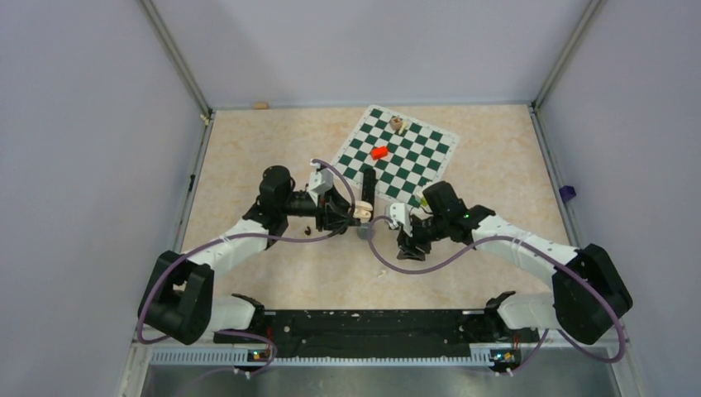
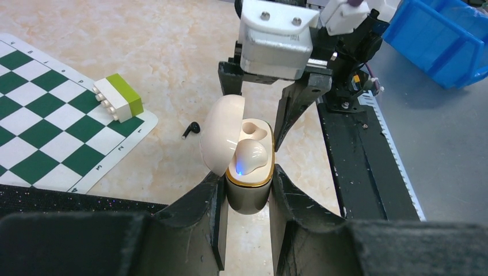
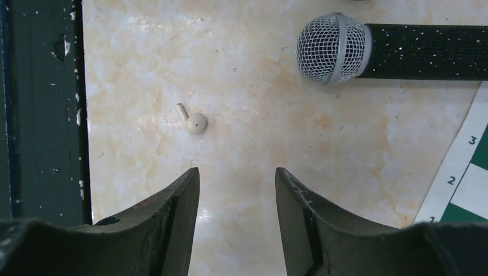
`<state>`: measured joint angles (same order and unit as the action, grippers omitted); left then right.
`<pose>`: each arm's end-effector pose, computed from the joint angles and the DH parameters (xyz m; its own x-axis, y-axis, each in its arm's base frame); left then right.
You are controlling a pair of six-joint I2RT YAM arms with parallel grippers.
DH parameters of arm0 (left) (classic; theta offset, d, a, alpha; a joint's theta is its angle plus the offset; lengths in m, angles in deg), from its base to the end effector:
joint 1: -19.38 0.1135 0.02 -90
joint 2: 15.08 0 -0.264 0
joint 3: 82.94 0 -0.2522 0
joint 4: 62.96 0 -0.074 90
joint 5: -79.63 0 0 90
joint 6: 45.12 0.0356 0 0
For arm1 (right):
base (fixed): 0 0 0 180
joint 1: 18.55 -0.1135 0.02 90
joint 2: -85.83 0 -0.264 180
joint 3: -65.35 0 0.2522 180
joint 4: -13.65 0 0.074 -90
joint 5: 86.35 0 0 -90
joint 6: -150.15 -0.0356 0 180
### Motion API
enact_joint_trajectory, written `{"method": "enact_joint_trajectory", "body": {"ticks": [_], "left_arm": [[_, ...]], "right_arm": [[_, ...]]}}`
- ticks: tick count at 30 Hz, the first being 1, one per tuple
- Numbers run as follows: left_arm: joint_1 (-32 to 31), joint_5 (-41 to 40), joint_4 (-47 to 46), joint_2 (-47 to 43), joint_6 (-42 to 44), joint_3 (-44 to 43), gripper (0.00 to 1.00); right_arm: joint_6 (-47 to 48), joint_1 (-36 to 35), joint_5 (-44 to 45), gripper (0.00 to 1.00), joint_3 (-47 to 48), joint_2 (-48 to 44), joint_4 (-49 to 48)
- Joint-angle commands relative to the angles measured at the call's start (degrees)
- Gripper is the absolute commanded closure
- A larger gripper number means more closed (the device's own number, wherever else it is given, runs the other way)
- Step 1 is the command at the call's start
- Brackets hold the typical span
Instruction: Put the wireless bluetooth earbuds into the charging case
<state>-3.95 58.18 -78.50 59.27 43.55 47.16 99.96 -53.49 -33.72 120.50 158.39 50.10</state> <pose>0.2296 -0.1351 0.2498 -0.1651 0.0620 -0.9843 0.9856 -0.0269 -0.1670 0.1859 0.1562 0.2073 -0.0293 -0.6411 -0.7669 -0.9989 0.0468 -0.0011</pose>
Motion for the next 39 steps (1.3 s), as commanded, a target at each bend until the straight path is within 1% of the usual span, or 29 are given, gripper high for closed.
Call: {"method": "enact_joint_trajectory", "body": {"ticks": [1, 5, 8, 11, 15, 18, 21, 26, 30, 35, 39], "left_arm": [[0.3, 1.3, -0.9, -1.8, 0.5, -2.6, 1.0], [0.6, 1.2, -1.0, -2.0, 0.4, -2.5, 1.0], [0.8, 1.2, -1.1, -2.3, 0.4, -2.3, 1.0], [1.1, 1.1, -1.2, -2.5, 0.3, -2.4, 1.0], [1.7, 1.1, -1.5, -2.5, -0.3, -2.4, 1.0], [2.4, 1.0, -1.6, -2.6, -0.7, -2.4, 1.0], [2.6, 0.9, -1.6, -2.4, -0.8, -2.5, 1.0], [2.6, 1.0, -1.6, -2.0, -1.0, -2.7, 1.0], [2.6, 0.8, -1.7, -2.0, -1.1, -2.7, 1.0], [2.7, 0.9, -1.6, -2.4, -1.0, -2.7, 1.0], [2.6, 1.0, -1.6, -2.2, -0.7, -2.5, 1.0]], "right_arm": [[-0.2, -2.1, -0.8, 0.5, -2.2, 0.9, -7.3], [-2.8, -3.6, -1.7, 0.49, -3.5, 1.3, -11.6], [-4.6, -4.4, -2.0, 0.49, -2.8, 2.9, -11.8], [-3.1, -6.2, -0.4, 0.49, -2.8, 3.7, -11.7], [2.9, -8.8, -0.8, 0.47, -5.4, 1.2, -13.2], [13.3, -11.7, 1.1, 0.43, -8.5, -1.8, -13.2], [22.5, -12.4, 1.6, 0.42, -10.2, -4.1, -11.4], [33.6, -12.4, 3.6, 0.42, -9.8, -5.1, -7.8], [35.2, -12.4, 4.8, 0.43, -8.9, -2.9, -8.2], [34.9, -12.5, 3.9, 0.5, -8.7, 0.1, -9.7], [35.5, -13.3, 4.6, 0.52, -9.0, 0.8, -10.6]]}}
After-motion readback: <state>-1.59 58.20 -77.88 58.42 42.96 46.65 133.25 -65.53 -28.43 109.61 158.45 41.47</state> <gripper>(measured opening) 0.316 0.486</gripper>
